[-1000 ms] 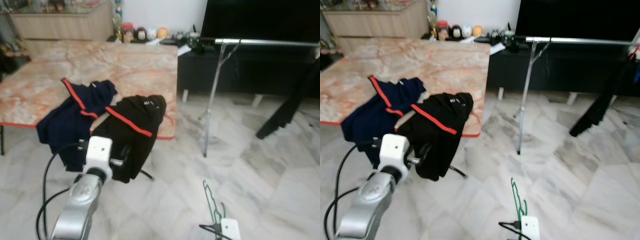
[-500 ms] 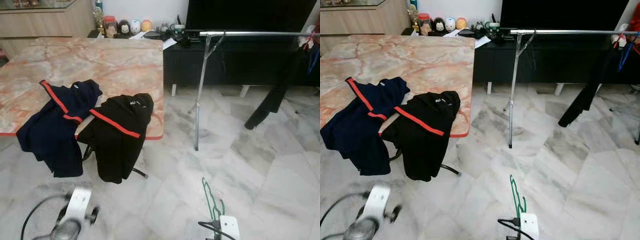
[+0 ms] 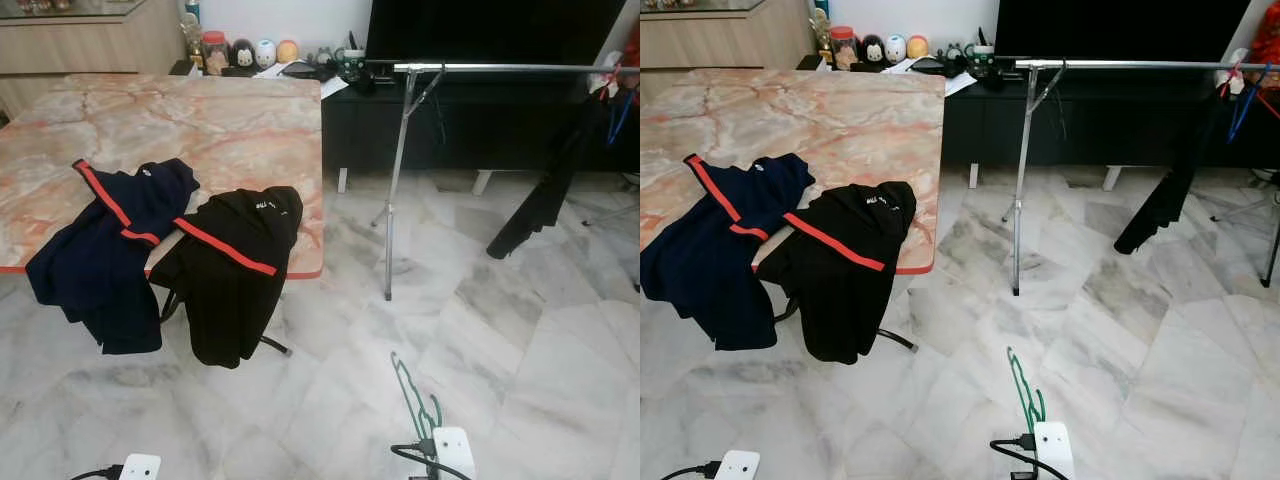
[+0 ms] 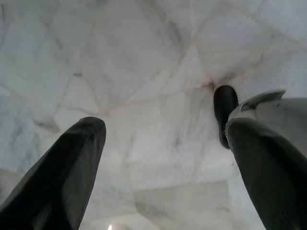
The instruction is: Hang hanger
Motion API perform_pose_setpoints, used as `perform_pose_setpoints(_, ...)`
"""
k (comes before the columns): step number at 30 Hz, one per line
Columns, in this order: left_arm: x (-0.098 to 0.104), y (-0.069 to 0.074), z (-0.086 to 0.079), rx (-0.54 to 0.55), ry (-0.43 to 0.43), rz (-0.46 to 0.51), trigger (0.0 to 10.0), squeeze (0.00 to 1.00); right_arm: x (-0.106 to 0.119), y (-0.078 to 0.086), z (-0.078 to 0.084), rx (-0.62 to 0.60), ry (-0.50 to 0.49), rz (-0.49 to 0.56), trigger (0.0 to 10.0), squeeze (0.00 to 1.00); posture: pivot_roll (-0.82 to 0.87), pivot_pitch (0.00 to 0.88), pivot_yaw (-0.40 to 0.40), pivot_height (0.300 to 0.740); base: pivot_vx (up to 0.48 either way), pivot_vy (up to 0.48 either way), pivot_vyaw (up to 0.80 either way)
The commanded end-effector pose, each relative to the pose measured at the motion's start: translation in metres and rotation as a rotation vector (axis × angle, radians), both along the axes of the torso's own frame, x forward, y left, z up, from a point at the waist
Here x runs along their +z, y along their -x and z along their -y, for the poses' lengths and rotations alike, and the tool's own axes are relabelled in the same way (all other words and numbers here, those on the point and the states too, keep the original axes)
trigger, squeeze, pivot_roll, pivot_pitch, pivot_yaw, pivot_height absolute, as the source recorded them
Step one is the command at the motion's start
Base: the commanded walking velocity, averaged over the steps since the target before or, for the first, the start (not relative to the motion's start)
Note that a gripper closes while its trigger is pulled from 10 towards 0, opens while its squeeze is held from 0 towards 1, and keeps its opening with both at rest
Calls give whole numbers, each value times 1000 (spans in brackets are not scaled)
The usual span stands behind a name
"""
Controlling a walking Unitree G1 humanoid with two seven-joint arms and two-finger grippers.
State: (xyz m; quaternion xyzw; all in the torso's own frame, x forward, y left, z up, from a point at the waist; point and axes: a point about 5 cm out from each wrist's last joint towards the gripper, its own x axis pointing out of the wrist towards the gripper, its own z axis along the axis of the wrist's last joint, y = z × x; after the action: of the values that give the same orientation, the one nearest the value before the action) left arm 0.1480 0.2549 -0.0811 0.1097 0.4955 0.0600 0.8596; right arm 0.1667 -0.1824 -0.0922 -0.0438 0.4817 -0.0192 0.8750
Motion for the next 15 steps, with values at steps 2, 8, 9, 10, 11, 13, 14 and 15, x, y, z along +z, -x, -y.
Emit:
perform_pose_setpoints(2, -2, 0, 3, -9, 2, 0, 10000, 0, 0, 1, 2, 8, 25, -7, 10000, 0, 19, 0, -67, 740, 0, 0, 0)
perform_pose_setpoints(8, -3, -1, 7, -31, -2, -3, 10000, 0, 0, 1, 2, -43, 34, 8, 10000, 0, 17, 0, -68, 740, 0, 0, 0)
perform_pose_setpoints(9, -4, -1, 8, -36, -3, -5, 10000, 0, 0, 1, 3, -58, 33, 10, 10000, 0, 17, 0, -68, 740, 0, 0, 0)
perform_pose_setpoints(10, -4, 0, 8, -39, -3, -6, 10000, 0, 0, 1, 3, -74, 32, 12, 10000, 0, 17, 0, -68, 740, 0, 0, 0)
perform_pose_setpoints(11, -5, 0, 9, -45, -8, -10, 10000, 0, 0, 2, 3, -83, 31, 12, 10000, 0, 17, 0, -68, 740, 0, 0, 0)
perform_pose_setpoints(13, -5, 1, 9, -50, -13, -14, 10000, 0, 0, 2, 3, -97, 26, 14, 10000, 0, 19, 0, -67, 740, 0, 0, 0)
perform_pose_setpoints(14, -5, 0, 10, -54, -11, -17, 10000, 0, 0, 2, 3, -111, 19, 17, 10000, 0, 14, 0, -64, 740, 0, 0, 0)
perform_pose_setpoints(15, -5, 0, 10, -54, -11, -17, 10000, 0, 0, 2, 3, -111, 19, 17, 10000, 0, 14, 0, -64, 740, 0, 0, 0)
